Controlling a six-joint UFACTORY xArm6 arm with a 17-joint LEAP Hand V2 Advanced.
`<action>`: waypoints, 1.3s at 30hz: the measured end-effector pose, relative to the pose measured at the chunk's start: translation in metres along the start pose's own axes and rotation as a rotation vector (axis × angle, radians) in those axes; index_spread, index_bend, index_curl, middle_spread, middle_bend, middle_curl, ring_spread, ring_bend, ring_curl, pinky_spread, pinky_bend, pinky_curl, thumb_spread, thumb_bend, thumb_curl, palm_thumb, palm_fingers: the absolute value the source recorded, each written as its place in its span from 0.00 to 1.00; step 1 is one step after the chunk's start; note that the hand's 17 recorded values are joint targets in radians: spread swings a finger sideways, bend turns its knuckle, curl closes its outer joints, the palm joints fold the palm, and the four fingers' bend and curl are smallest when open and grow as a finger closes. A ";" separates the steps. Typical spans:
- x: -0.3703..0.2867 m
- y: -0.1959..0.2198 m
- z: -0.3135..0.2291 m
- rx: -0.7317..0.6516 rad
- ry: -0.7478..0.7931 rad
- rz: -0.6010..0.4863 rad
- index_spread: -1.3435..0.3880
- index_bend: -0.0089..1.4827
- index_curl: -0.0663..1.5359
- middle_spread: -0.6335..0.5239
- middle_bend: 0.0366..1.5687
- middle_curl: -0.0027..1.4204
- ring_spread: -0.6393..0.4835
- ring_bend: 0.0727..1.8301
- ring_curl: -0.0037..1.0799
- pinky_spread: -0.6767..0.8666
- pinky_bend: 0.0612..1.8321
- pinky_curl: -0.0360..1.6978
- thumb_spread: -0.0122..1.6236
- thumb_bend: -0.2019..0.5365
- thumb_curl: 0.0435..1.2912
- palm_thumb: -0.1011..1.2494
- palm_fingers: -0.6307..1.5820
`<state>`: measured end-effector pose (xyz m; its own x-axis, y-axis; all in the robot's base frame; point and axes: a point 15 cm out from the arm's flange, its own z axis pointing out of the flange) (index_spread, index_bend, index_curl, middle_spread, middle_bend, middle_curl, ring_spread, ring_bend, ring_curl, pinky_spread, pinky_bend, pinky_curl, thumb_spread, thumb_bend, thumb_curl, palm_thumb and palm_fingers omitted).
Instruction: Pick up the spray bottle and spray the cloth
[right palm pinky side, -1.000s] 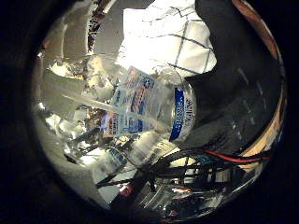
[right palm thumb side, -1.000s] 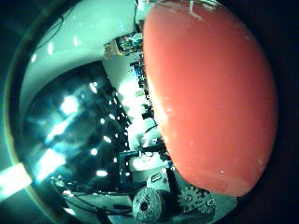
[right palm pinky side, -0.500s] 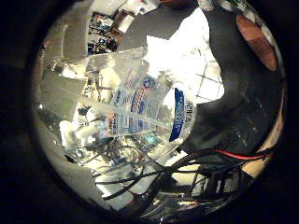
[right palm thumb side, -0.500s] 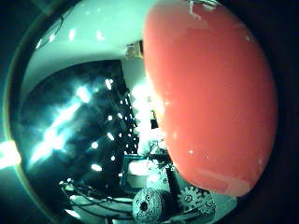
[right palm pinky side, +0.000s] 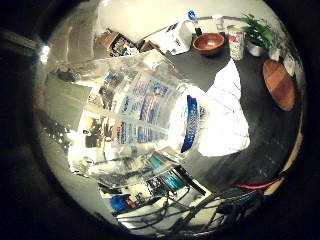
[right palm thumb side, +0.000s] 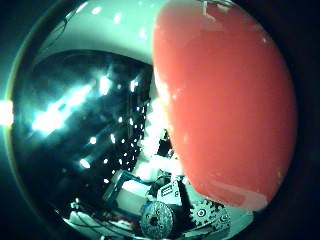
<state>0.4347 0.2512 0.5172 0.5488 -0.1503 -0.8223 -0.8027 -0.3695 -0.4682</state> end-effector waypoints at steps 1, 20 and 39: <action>0.002 -0.005 0.006 0.012 -0.003 -0.005 0.63 0.77 0.59 0.37 0.80 0.69 0.35 0.72 0.83 0.34 0.55 0.91 0.61 0.26 0.62 0.78 0.77; 0.071 -0.046 0.133 0.064 -0.119 0.046 0.63 0.77 0.59 0.37 0.80 0.69 0.34 0.71 0.84 0.34 0.54 0.92 0.61 0.25 0.63 0.77 0.77; 0.156 -0.045 0.243 0.042 -0.174 0.109 0.63 0.76 0.59 0.38 0.80 0.68 0.35 0.71 0.84 0.34 0.54 0.91 0.58 0.25 0.64 0.77 0.78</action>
<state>0.4998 0.4670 0.3320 0.4127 -0.0256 -0.9105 -0.8660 -0.3208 -0.3835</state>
